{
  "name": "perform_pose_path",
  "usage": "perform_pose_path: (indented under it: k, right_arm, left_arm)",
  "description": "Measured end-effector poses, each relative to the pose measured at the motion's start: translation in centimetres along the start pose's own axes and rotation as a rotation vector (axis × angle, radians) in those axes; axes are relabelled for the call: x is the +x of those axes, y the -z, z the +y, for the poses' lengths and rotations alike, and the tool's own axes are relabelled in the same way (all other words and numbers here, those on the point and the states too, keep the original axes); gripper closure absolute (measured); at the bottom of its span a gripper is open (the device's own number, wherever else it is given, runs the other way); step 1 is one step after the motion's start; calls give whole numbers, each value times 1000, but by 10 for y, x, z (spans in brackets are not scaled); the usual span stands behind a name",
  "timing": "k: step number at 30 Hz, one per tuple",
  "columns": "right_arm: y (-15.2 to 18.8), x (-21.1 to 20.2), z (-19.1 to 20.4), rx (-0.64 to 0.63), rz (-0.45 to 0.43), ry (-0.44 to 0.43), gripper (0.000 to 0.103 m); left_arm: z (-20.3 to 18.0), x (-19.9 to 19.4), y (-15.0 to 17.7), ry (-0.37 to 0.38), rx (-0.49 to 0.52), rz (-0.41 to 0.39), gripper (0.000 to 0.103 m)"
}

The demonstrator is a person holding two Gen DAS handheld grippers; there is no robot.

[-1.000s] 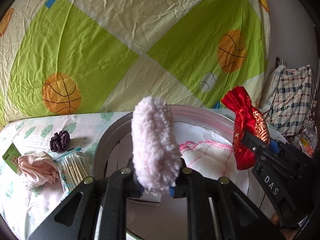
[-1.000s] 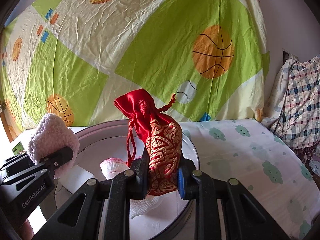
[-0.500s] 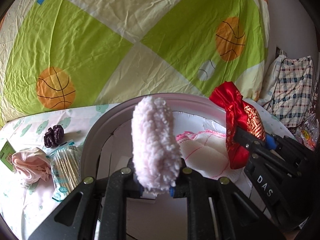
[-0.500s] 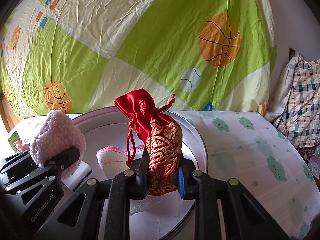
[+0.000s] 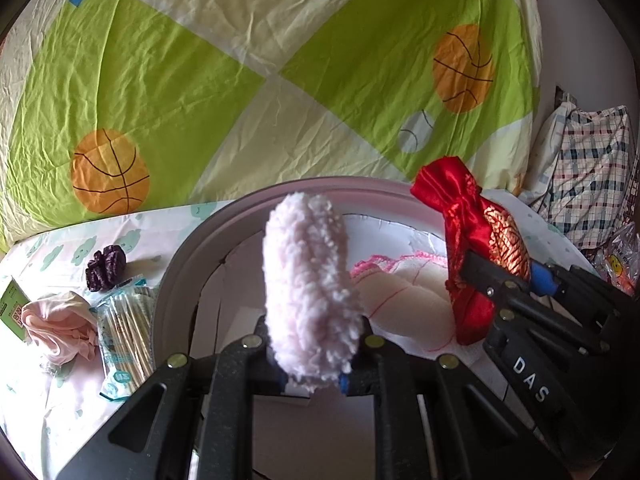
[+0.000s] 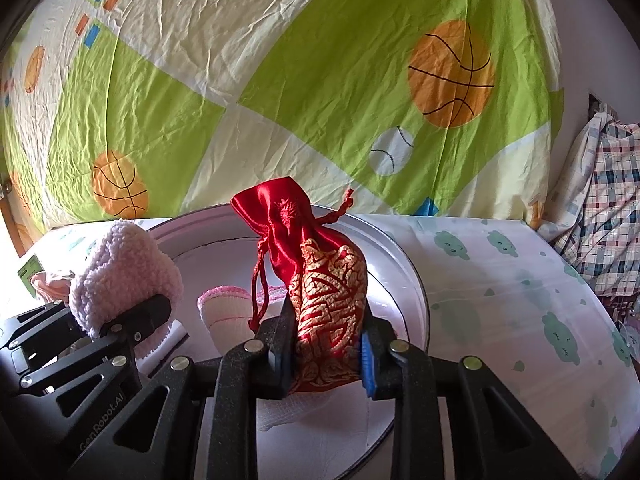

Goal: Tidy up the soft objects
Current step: 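Carry the pink roll with the left tool while the right tool carries the red pouch over the tin, then open both tools to drop the pink roll and red pouch into the tin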

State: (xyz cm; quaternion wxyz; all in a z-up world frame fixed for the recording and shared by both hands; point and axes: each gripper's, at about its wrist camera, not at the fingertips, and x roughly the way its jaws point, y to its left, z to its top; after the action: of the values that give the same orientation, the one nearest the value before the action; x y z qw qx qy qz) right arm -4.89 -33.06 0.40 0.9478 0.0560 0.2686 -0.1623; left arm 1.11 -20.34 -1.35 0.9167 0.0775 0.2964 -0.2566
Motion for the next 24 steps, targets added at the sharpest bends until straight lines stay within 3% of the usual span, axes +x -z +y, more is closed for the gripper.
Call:
perform_pose_path:
  k: [3, 11, 12, 14, 16, 18, 19, 21, 23, 24]
  right_arm:
    - [1, -1, 0, 10, -5, -6, 56]
    - [2, -5, -4, 41, -35, -29, 54]
    - [2, -6, -5, 47, -42, -31, 53]
    - [3, -8, -6, 59, -57, -32, 40]
    - [3, -13, -9, 73, -86, -33, 37]
    - [1, -23, -12, 90, -136, -49, 35]
    - [1, -28, -14, 99, -165, -52, 29]
    - [1, -38, -17, 119, -226, -35, 23]
    - [2, -44, -21, 142, -270, -2, 23]
    - [1, -45, -22, 150, -280, 14, 23]
  left_arm:
    - [0, 1, 0, -7, 5, 0, 88]
    - [2, 2, -1, -10, -2, 2, 88]
    - [2, 2, -1, -9, -2, 2, 88]
    - [2, 1, -1, -11, -1, 0, 88]
    - [2, 0, -2, -14, 3, -7, 87]
    - [3, -3, -2, -19, 3, -18, 79]
    - [3, -5, -3, -26, 1, -24, 70]
    - [3, -11, -4, -42, 6, -54, 47]
    - [2, -21, -5, -68, 9, -105, 16]
    - [2, -26, -5, -76, 9, -134, 10]
